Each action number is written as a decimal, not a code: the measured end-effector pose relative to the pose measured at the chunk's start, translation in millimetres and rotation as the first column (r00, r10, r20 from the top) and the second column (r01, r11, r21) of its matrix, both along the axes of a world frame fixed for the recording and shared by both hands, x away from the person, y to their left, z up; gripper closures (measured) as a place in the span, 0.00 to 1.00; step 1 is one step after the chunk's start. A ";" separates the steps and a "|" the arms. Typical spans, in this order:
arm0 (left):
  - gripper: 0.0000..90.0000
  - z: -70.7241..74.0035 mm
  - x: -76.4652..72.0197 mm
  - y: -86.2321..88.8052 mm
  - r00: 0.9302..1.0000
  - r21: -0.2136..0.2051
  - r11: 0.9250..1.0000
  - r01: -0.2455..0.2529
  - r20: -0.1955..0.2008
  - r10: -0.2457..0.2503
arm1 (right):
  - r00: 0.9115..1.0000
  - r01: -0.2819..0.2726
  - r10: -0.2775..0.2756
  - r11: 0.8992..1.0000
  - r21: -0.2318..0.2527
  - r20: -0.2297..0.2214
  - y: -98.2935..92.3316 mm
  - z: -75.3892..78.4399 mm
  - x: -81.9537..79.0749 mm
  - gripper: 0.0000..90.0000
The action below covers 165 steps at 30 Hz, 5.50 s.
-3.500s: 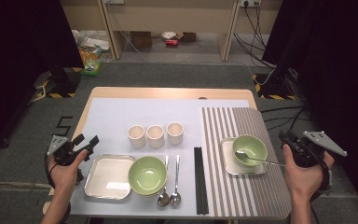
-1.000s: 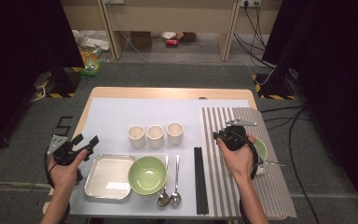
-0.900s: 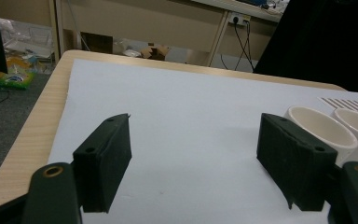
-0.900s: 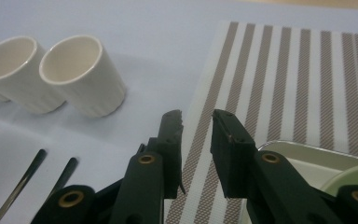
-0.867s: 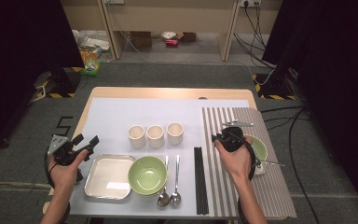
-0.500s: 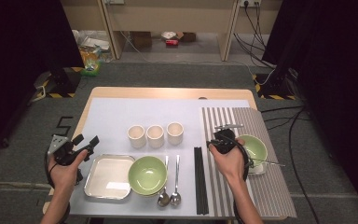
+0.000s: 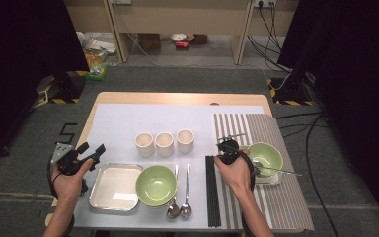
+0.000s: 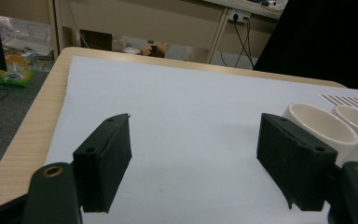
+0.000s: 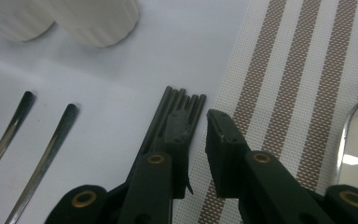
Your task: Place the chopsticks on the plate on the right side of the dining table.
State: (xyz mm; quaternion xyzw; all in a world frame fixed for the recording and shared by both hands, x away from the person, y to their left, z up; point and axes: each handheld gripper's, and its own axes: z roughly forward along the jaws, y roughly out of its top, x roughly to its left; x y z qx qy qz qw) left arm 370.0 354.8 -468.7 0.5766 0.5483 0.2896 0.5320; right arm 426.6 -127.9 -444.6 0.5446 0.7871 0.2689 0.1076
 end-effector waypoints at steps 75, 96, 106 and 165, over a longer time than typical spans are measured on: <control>0.28 -0.5 1.1 -1.0 1.000 0.002 1.000 0.003 -0.001 -0.003 | 0.987 0.119 -0.127 0.990 -0.082 -0.100 0.6 -9.7 4.4 0.96; 0.29 -0.2 0.7 0.5 1.000 0.001 1.000 -0.001 0.001 0.001 | 0.972 0.214 -0.218 0.975 -0.054 -0.084 0.4 -2.5 50.3 0.96; 0.29 0.0 1.0 1.0 1.000 -0.002 1.000 -0.001 0.003 0.001 | 0.967 0.230 -0.234 0.972 -0.056 -0.102 1.1 -7.7 66.9 0.96; 0.29 0.9 0.3 0.9 1.000 -0.005 1.000 -0.002 0.009 0.002 | 0.934 0.143 -0.180 0.980 -0.138 -0.310 -6.4 13.2 27.6 0.90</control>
